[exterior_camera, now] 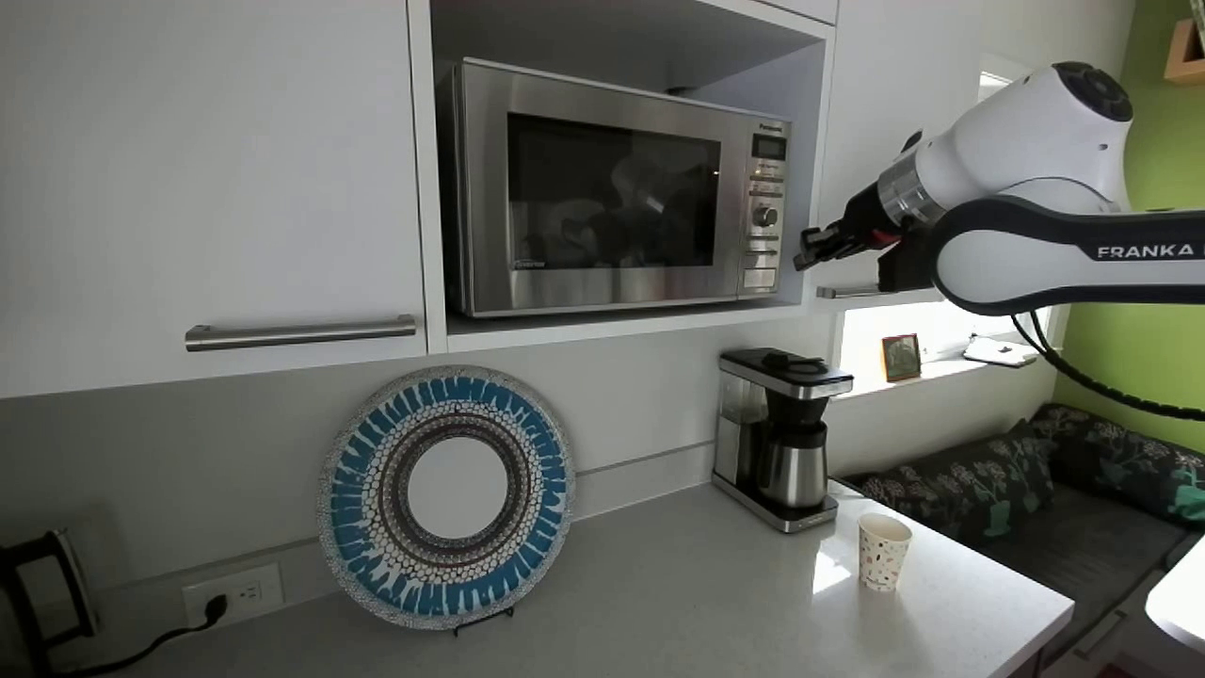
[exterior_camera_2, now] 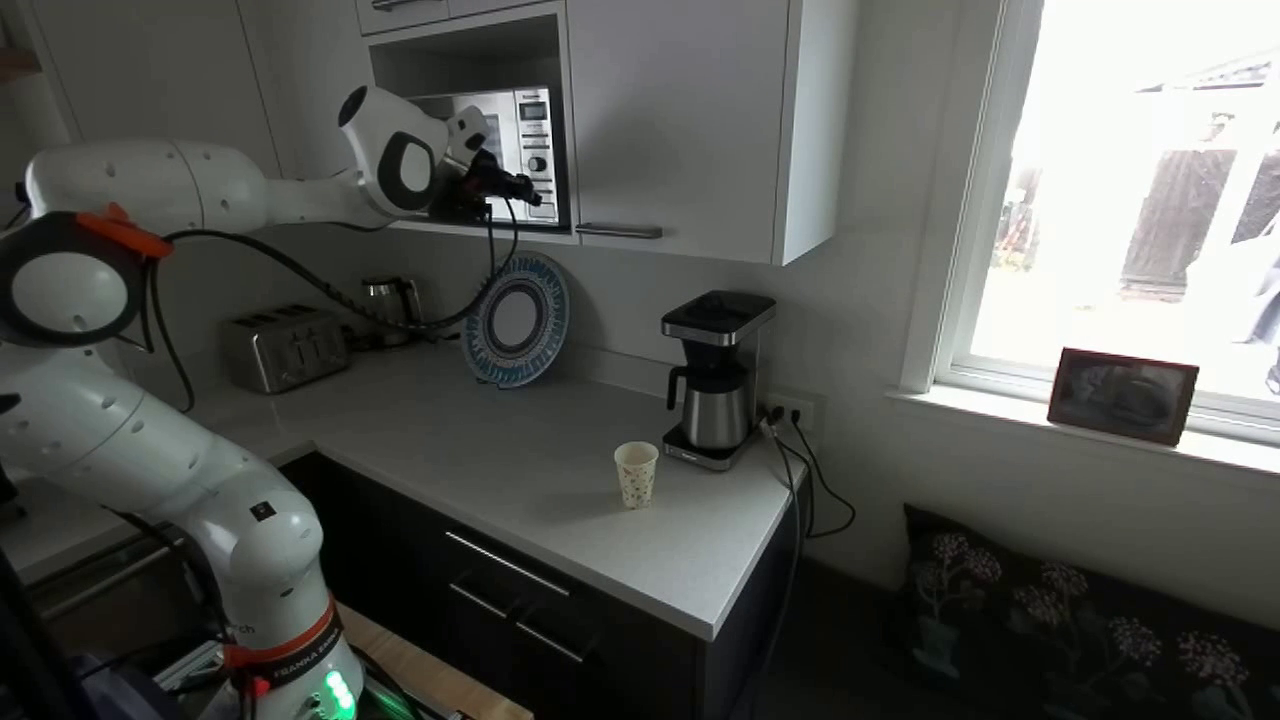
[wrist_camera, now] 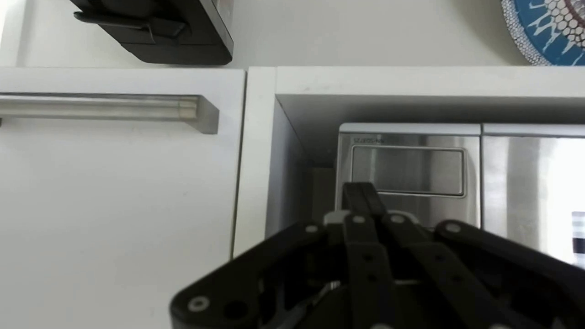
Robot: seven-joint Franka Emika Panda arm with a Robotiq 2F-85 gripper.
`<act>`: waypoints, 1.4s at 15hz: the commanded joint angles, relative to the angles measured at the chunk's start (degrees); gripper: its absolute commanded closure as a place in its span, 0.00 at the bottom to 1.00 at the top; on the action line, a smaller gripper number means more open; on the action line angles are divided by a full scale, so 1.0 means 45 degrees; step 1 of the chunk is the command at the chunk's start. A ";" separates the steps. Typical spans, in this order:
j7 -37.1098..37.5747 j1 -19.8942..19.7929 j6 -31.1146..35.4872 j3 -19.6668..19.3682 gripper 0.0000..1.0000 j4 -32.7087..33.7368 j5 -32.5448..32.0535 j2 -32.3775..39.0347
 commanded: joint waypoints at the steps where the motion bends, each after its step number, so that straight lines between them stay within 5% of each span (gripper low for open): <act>1: 0.0098 -0.0153 0.0725 0.0096 1.00 -0.0261 -0.0278 0.0115; 21: -0.0631 0.0038 0.2660 -0.0088 1.00 -0.0319 -0.0024 0.0871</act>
